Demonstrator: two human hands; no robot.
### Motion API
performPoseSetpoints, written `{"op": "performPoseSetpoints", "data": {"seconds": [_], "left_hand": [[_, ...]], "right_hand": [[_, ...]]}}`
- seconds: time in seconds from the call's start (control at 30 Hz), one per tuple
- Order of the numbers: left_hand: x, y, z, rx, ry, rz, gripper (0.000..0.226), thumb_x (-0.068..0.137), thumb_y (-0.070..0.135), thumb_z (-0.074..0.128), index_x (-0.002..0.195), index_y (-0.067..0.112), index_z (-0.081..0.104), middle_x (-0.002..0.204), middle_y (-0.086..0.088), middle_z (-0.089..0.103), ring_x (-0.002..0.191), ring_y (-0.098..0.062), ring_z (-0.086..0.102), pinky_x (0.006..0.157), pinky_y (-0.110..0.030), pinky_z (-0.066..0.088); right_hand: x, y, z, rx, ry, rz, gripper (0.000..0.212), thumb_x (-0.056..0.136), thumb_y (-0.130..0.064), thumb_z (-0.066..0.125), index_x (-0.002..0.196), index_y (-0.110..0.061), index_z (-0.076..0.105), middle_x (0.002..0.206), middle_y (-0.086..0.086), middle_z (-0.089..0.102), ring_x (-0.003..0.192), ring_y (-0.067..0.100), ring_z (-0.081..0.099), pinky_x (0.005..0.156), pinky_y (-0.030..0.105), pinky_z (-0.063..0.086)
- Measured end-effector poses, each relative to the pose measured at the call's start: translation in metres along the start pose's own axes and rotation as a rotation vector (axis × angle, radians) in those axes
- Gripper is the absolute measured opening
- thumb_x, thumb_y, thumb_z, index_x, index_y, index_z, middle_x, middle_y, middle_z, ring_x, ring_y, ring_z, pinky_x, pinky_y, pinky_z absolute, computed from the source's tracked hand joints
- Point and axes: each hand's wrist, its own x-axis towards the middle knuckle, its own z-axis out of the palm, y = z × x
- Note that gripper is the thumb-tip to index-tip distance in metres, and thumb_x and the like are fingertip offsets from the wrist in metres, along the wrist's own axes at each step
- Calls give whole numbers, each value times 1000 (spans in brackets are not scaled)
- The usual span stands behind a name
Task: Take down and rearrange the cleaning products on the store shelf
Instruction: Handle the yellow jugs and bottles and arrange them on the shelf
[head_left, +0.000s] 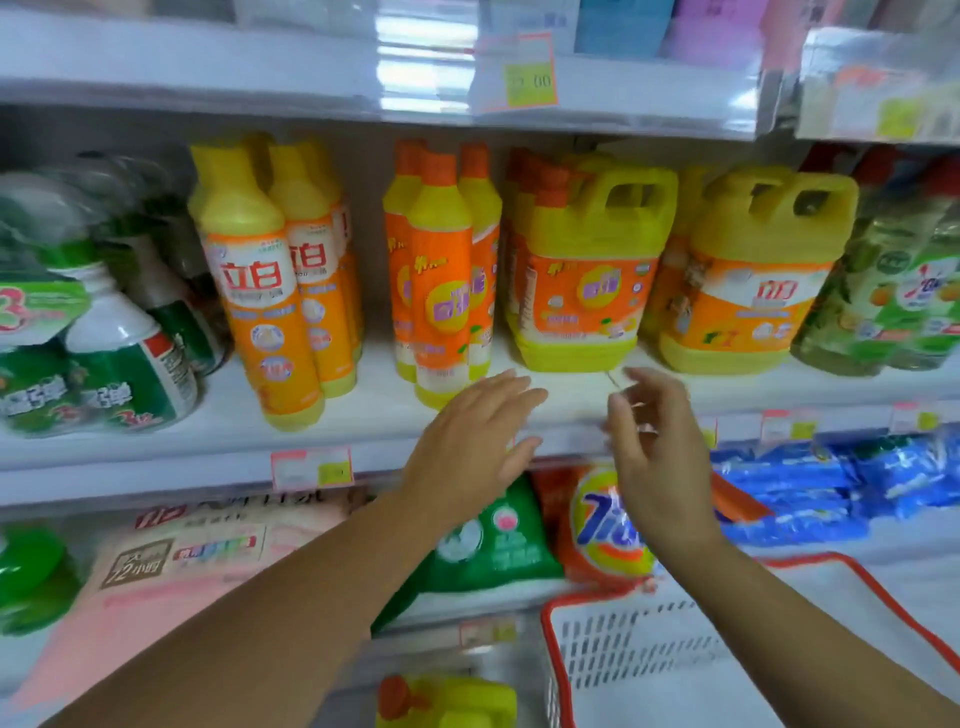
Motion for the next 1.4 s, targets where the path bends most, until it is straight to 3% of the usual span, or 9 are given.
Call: {"op": "performPoseSetpoints", "data": {"seconds": [0.1,0.2,0.43,0.77,0.87,1.0,1.07,1.23,1.4], "left_hand": [[-68,14,-10,-132,50,-97,38,92,26,51,127,14,62,131,-1,61,124,-15,50,108,-17,28],[-149,11,-4,-166,-55,-291,40,90,27,49,128,20,60,132,1,60,121,-14,52,101,-27,45],[-258,5,-6,-254,-466,-603,63,94,30,60,150,24,32,156,8,29,138,-14,39,105,-27,38],[-288,1,-7,-481,-688,-830,116,70,40,86,156,21,12,158,0,23,139,-13,35,110,-26,34],[-264,15,-17,-850,-576,-787,89,65,18,92,137,29,42,136,10,53,116,10,53,97,-19,44],[-227,29,-31,-1038,-511,-770,83,55,33,96,128,32,57,120,12,69,111,-6,65,98,-39,53],[-203,35,-42,-1017,-417,-761,77,53,36,96,122,33,61,114,17,71,104,-3,67,92,-32,55],[-139,47,-72,-966,-238,-710,80,42,39,96,114,28,64,107,17,73,99,-5,70,86,-29,57],[-61,58,-95,-768,-188,-517,71,53,46,94,114,44,58,100,28,68,88,11,64,72,-14,54]], "right_hand": [[-64,8,14,-113,-341,40,11,98,-23,57,104,-33,57,83,-10,62,75,6,60,64,20,45],[-125,27,33,-195,-685,183,10,98,-22,59,107,-25,62,100,-3,64,87,9,60,73,21,42],[-201,66,72,-550,-1101,449,77,90,-41,67,153,-24,27,151,12,32,138,30,39,111,33,35],[-182,12,62,-790,-1134,262,45,93,-43,63,130,-19,60,132,7,60,122,26,55,95,32,43],[-138,-39,26,-709,-1077,225,43,89,-46,68,124,-22,66,122,0,67,113,20,59,88,30,43],[-93,-95,-20,-487,-912,251,39,84,-42,74,119,-30,68,109,-15,63,102,7,58,80,18,44],[-83,-99,-40,-238,-737,306,32,80,-35,79,109,-33,67,104,-14,65,95,6,60,72,12,45],[-85,-66,-69,69,-751,491,95,57,-42,94,136,-46,41,132,-16,59,115,8,62,92,38,56],[-56,-52,-69,-8,-408,322,62,53,-35,91,106,-29,60,99,-5,71,95,12,68,79,28,56]]}}
